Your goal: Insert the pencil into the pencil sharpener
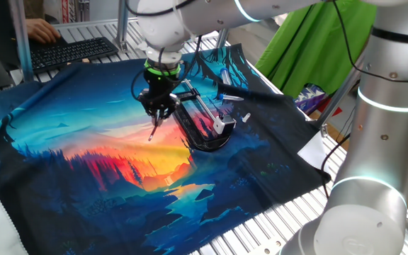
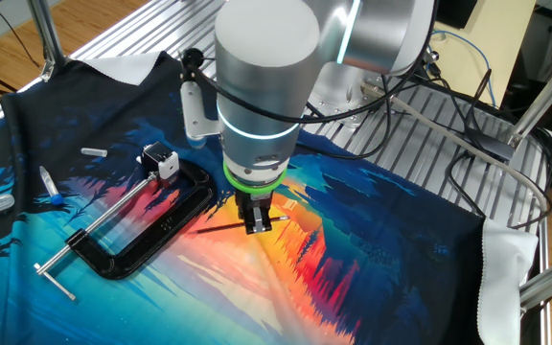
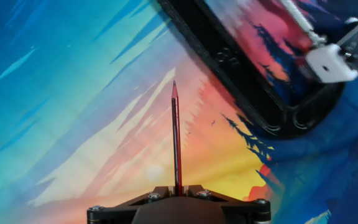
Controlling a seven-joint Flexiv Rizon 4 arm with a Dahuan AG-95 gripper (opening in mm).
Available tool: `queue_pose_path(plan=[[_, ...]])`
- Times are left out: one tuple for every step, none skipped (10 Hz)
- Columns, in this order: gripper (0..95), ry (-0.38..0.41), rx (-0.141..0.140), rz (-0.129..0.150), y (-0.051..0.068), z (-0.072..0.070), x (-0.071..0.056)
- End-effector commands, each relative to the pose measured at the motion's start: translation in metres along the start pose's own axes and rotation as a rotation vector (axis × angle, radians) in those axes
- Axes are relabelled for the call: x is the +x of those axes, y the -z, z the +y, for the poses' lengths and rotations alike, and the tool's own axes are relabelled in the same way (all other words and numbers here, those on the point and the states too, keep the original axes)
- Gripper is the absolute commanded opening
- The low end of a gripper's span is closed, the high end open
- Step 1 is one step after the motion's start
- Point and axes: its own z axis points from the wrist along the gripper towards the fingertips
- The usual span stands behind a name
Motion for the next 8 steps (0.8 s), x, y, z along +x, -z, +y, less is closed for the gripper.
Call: queue_pose_path(plan=[[0.0,-0.047,-0.006,0.01,0.0,0.001,-0.001],[0.0,-0.073,-0.005,0.012,0.0,0.001,-0.001],[0.0,-0.094,-0.005,0.013,0.0,0.001,-0.001],[0.0,-0.135,-0.003,0.013,0.0,0.001,-0.001],[0.0,-0.161,-0.005,0.009,0.0,0.001,-0.001],[0.0,-0.179,-0.009,0.006,-0.002,-0.002,0.001],[0.0,-0.212,-0.012,0.004,-0.006,-0.01,0.005],[0.0,-0.237,-0.016,-0.001,-0.009,-0.018,0.009]])
